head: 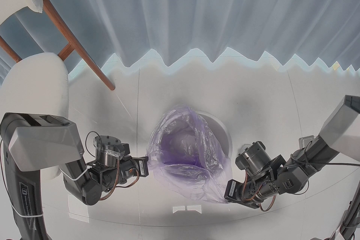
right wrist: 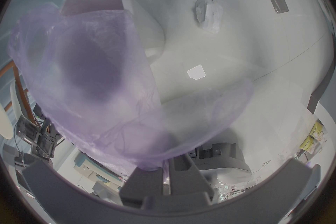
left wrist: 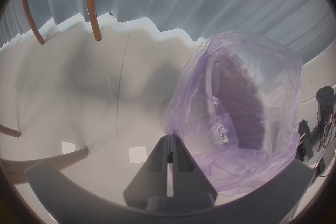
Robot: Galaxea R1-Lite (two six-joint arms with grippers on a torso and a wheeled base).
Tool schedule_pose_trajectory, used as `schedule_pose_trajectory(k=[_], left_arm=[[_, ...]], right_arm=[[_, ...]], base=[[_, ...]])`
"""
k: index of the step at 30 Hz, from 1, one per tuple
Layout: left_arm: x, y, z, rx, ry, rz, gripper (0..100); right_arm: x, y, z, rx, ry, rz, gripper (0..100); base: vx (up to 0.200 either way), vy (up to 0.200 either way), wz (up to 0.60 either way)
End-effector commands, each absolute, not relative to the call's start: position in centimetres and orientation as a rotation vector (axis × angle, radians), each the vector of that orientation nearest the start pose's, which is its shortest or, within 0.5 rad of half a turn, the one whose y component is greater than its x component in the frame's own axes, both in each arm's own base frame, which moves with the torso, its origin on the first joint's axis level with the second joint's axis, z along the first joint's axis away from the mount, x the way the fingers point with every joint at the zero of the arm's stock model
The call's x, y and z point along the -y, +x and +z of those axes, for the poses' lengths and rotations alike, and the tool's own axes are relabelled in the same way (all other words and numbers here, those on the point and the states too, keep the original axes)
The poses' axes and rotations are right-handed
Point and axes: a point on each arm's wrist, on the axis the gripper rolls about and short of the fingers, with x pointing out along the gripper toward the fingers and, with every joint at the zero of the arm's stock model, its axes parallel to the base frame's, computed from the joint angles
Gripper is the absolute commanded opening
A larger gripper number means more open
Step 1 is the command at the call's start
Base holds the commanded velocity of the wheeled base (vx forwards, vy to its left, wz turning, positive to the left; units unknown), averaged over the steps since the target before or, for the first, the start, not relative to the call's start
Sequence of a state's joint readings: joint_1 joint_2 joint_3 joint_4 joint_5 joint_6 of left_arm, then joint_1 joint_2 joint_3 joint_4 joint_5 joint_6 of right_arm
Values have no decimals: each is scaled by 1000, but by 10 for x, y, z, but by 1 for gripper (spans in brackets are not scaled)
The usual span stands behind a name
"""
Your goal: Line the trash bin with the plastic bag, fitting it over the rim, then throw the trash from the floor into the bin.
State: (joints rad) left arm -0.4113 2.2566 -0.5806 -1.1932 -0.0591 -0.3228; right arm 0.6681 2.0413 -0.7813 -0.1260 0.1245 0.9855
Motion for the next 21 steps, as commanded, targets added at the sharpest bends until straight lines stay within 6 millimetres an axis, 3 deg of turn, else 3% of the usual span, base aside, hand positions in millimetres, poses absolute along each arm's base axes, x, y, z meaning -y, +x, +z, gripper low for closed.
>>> schedule_pose_trajectory(k=[1, 7, 21], left_arm=[[134, 310, -12, -582, -205, -364, 0], [127, 317, -23, -533, -152, -318, 0], [124, 328, -22, -464, -157, -282, 0]], right_arm=[[-187, 234, 19, -1351, 494, 74, 0], [-183, 234, 3, -1303, 390, 16, 0], [-170, 243, 7, -1186, 462, 12, 0]], base=[[0, 0, 0], [0, 0, 0], [0, 0, 0]])
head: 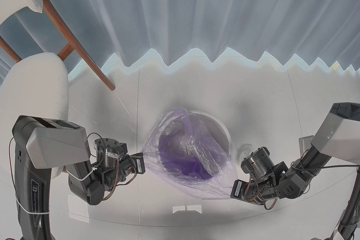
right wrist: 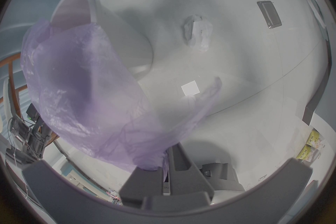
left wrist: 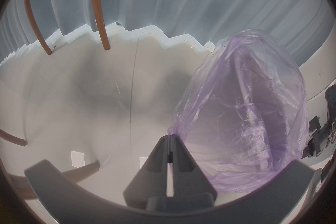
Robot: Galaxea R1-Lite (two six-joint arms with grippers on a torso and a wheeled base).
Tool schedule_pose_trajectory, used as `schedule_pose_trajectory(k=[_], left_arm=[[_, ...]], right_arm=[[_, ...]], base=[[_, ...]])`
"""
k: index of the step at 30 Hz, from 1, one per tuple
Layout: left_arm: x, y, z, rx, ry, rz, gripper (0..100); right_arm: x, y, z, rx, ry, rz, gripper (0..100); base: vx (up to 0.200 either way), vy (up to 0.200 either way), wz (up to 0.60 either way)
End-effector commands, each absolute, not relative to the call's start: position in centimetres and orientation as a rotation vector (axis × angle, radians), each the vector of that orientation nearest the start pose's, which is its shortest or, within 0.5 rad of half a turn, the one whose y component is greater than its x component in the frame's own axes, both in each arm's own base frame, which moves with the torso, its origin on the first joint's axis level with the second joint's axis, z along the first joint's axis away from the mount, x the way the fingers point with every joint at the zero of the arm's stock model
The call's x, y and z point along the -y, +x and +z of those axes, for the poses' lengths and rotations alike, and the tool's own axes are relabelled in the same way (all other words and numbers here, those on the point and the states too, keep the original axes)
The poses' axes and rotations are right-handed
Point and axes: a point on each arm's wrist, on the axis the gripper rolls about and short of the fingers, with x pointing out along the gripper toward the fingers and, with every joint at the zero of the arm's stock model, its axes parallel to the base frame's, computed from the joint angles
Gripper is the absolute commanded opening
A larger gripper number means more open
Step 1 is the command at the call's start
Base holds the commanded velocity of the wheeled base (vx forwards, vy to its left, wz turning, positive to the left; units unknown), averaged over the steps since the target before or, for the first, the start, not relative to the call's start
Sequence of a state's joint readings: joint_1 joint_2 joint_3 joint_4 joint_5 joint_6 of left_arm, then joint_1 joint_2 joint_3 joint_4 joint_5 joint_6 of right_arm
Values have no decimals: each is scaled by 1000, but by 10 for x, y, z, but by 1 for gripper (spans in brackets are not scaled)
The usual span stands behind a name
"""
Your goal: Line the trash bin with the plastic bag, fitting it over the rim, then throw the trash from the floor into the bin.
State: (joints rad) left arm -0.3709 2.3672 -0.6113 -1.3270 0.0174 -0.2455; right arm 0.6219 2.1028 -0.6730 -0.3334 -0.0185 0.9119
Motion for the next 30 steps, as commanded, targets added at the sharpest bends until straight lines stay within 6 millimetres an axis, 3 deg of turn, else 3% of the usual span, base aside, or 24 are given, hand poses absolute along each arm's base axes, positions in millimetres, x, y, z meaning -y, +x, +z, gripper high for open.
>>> schedule_pose_trajectory(k=[1, 13, 14, 17, 22, 30], left_arm=[[123, 329, -20, -457, -159, -280, 0], [131, 327, -24, -417, -170, -319, 0], [132, 327, -24, -417, -170, -321, 0], [133, 327, -22, -410, -175, -326, 0], [137, 327, -18, -380, -183, -341, 0], [144, 325, -11, -321, -192, -376, 0]], right_arm=[[-165, 239, 7, -1192, 459, 5, 0], [-161, 221, -10, -1172, 450, 28, 0], [-161, 221, -10, -1171, 450, 28, 100], [-161, 222, -16, -1122, 445, 33, 100], [-162, 216, -4, -1064, 473, 89, 100], [-156, 172, 33, -958, 326, 309, 100]], base=[[0, 0, 0], [0, 0, 0], [0, 0, 0], [0, 0, 0], [0, 0, 0], [0, 0, 0]])
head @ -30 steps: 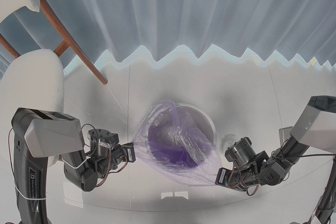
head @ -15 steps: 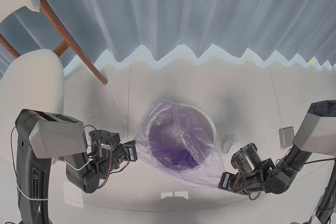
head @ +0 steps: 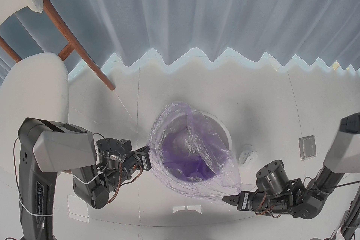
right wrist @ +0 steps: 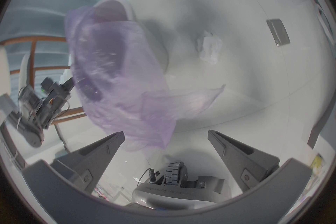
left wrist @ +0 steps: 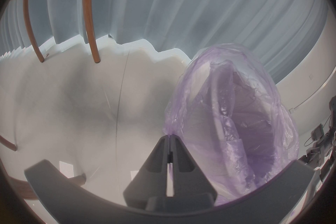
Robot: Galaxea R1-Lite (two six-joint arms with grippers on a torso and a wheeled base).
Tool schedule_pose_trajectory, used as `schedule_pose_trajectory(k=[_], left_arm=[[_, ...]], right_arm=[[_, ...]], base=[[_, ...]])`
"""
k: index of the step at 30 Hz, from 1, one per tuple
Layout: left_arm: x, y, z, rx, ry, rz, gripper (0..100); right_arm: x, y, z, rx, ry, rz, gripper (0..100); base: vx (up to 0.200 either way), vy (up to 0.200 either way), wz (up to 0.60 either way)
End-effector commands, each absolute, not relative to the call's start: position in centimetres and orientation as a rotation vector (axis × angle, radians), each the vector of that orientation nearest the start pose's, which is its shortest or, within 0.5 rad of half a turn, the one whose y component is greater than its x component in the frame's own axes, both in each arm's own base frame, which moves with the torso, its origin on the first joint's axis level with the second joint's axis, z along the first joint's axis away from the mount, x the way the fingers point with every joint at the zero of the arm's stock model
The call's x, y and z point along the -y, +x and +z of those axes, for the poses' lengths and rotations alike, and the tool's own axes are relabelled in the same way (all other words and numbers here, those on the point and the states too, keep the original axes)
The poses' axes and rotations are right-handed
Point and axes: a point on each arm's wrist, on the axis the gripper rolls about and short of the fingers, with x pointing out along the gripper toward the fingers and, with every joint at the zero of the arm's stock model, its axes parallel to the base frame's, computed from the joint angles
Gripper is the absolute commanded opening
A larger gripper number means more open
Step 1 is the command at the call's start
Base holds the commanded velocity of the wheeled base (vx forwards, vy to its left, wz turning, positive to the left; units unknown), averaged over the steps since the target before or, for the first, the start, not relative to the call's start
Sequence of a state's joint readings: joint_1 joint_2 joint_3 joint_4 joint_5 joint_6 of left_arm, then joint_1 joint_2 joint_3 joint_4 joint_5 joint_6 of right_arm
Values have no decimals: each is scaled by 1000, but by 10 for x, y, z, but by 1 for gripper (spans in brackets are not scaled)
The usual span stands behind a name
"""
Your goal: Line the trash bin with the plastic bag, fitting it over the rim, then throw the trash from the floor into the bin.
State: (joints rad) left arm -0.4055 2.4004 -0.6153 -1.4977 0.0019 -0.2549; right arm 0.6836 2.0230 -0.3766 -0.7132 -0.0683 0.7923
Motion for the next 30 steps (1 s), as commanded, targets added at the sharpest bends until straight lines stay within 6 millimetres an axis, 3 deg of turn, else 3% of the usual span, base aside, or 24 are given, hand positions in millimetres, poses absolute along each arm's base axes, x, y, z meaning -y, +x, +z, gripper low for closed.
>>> schedule_pose_trajectory(k=[1, 4, 8, 16, 23, 30], left_arm=[[145, 325, -10, -317, -193, -378, 0], [146, 327, 2, -266, -206, -385, 0], [147, 324, 7, -261, -206, -392, 0], [149, 323, 8, -258, -204, -398, 0], [153, 322, 10, -248, -205, -404, 0], [154, 321, 10, -250, -204, -407, 0]], right_arm=[[-156, 171, 35, -949, 323, 318, 100], [-152, 163, 52, -842, 244, 403, 100], [-148, 163, 60, -765, 120, 442, 100], [-156, 171, 52, -712, -72, 504, 100], [-168, 195, 46, -579, -87, 506, 100], [-179, 208, 39, -560, -85, 503, 100]], base=[[0, 0, 0], [0, 0, 0], [0, 0, 0], [0, 0, 0], [0, 0, 0], [0, 0, 0]])
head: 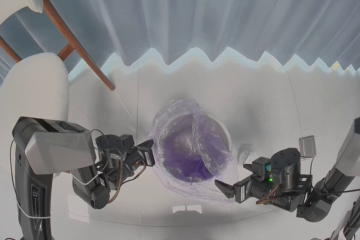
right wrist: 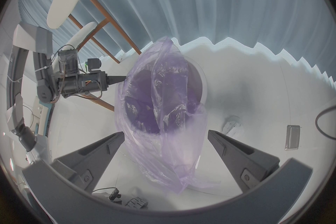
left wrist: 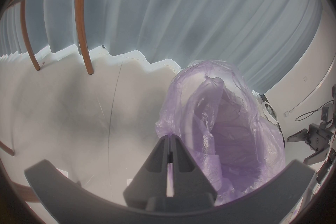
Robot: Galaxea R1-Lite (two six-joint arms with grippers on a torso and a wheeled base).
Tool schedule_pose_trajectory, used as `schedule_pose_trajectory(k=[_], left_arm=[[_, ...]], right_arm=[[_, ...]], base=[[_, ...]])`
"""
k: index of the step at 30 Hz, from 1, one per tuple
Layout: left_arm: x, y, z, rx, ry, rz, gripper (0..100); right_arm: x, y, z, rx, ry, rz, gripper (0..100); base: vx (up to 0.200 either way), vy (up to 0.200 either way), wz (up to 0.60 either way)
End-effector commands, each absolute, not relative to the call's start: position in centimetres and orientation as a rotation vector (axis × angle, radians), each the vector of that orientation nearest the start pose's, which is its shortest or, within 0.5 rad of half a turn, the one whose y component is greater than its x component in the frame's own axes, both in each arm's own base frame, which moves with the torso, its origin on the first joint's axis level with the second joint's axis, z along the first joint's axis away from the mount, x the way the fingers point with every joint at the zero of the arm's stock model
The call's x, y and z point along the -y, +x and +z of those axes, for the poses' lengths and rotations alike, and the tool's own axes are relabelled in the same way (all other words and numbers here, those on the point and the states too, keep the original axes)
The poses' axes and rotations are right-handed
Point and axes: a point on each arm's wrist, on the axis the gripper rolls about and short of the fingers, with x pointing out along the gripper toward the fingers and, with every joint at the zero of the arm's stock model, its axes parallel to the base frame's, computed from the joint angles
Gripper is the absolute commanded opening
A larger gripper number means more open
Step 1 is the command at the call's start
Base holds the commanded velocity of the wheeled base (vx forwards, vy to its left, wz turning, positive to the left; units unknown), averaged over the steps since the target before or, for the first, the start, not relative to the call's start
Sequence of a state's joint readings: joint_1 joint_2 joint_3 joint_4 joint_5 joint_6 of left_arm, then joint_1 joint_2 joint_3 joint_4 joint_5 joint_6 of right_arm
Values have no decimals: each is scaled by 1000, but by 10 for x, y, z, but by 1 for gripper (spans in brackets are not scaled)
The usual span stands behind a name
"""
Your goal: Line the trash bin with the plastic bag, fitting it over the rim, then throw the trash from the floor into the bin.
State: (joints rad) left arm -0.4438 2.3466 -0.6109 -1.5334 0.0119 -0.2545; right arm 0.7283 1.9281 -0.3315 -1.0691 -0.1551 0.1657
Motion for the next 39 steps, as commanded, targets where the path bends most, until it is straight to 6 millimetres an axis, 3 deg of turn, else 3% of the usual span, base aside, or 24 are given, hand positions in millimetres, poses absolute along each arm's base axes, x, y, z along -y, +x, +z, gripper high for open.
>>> schedule_pose_trajectory(k=[1, 8, 16, 30, 37, 38, 39], left_arm=[[154, 321, 10, -250, -204, -407, 0], [155, 321, 11, -245, -205, -407, 0], [155, 322, 10, -246, -204, -405, 0], [156, 321, 14, -228, -204, -412, 0], [156, 321, 14, -228, -204, -413, 0], [156, 321, 14, -228, -204, -413, 0], [156, 321, 14, -227, -204, -413, 0]], right_arm=[[-178, 208, 39, -560, -84, 500, 100], [-183, 216, 29, -547, -85, 481, 100], [-197, 234, 4, -473, -86, 439, 100], [-216, 265, 28, -307, -28, 423, 100], [-221, 267, 22, -312, -42, 427, 100], [-220, 268, 22, -311, -39, 422, 0], [-219, 269, 23, -307, -33, 419, 0]], base=[[0, 0, 0], [0, 0, 0], [0, 0, 0], [0, 0, 0], [0, 0, 0], [0, 0, 0], [0, 0, 0]])
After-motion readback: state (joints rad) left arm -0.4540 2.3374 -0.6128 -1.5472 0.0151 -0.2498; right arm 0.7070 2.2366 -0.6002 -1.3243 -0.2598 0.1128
